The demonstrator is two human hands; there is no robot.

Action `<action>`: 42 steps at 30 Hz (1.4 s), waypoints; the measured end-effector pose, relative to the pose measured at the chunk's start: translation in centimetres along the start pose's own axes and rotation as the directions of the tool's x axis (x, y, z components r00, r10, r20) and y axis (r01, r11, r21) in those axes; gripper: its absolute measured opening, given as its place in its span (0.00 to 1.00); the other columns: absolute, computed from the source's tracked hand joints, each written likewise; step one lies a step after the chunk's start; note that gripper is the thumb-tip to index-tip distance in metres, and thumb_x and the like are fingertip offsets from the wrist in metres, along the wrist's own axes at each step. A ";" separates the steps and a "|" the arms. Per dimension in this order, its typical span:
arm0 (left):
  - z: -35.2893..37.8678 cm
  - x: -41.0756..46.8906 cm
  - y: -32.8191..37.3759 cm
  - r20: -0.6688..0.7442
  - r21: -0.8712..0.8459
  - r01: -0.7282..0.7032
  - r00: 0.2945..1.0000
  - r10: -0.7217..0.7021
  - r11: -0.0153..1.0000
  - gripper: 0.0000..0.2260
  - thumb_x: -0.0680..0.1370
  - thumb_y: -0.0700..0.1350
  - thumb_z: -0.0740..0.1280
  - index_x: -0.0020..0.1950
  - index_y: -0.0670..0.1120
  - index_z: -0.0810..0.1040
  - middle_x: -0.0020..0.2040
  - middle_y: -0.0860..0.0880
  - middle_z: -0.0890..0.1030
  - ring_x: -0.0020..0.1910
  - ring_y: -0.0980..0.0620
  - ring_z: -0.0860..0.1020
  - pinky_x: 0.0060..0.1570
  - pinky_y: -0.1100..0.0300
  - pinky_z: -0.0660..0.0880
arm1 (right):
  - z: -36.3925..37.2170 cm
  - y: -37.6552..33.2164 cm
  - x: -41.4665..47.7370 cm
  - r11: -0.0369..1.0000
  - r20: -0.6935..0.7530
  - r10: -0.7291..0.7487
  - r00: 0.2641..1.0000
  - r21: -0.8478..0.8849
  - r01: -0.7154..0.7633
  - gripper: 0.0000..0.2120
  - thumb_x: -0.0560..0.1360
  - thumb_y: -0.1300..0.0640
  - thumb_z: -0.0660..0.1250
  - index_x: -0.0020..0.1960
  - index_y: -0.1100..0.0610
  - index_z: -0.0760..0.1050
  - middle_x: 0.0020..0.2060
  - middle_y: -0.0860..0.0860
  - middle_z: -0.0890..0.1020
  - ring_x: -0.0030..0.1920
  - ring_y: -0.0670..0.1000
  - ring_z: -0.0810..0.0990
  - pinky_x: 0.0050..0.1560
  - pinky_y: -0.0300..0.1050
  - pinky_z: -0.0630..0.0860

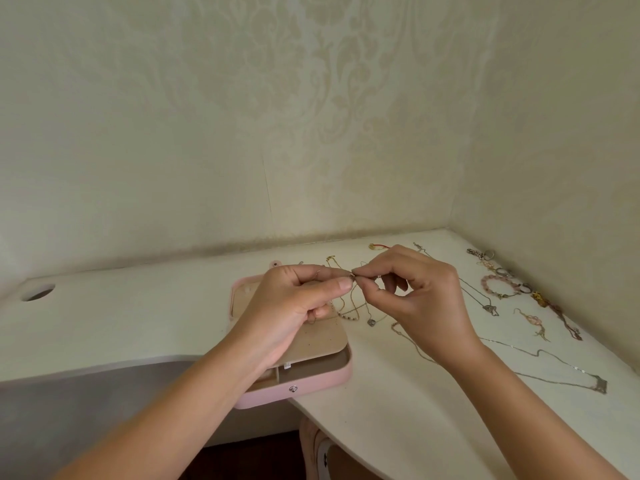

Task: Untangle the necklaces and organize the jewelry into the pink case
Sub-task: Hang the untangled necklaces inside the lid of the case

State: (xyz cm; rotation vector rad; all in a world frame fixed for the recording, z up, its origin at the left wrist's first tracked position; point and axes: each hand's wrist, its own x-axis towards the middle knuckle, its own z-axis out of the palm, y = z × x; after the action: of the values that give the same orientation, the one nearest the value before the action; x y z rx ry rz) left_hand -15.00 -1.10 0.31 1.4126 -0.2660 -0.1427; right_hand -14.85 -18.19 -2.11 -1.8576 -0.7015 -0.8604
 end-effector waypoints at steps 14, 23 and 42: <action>-0.7 0.9 0.0 0.070 -0.140 0.334 0.943 -0.327 0.932 0.30 0.59 0.36 0.74 0.58 0.45 0.66 0.32 0.50 0.60 0.21 0.59 0.59 0.22 0.68 0.58 | -0.5 0.7 -0.2 0.941 0.129 -0.241 0.962 -0.210 0.264 0.04 0.74 0.61 0.70 0.45 0.61 0.83 0.38 0.51 0.81 0.38 0.45 0.76 0.42 0.29 0.70; 0.0 0.8 -0.3 -0.034 -0.249 0.298 0.948 -0.316 0.922 0.09 0.71 0.32 0.69 0.48 0.40 0.74 0.24 0.53 0.61 0.21 0.59 0.58 0.22 0.69 0.57 | 0.1 0.0 -0.3 0.994 0.000 -0.038 0.999 -0.103 0.038 0.02 0.71 0.61 0.73 0.42 0.58 0.84 0.34 0.48 0.80 0.32 0.40 0.72 0.36 0.28 0.66; -2.0 2.8 2.5 0.155 0.405 0.283 0.916 -0.371 0.869 0.15 0.82 0.45 0.58 0.40 0.40 0.77 0.27 0.51 0.64 0.24 0.55 0.67 0.26 0.63 0.70 | -0.9 -0.7 0.2 0.923 0.070 0.352 0.933 0.143 -0.358 0.10 0.70 0.66 0.73 0.38 0.51 0.83 0.34 0.50 0.81 0.32 0.49 0.71 0.34 0.38 0.68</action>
State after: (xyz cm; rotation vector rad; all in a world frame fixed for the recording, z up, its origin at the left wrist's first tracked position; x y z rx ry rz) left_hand -11.91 0.49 2.78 1.8217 -0.2465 -0.5660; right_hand -15.49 -18.69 -1.26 -1.7938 -0.4220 -0.5171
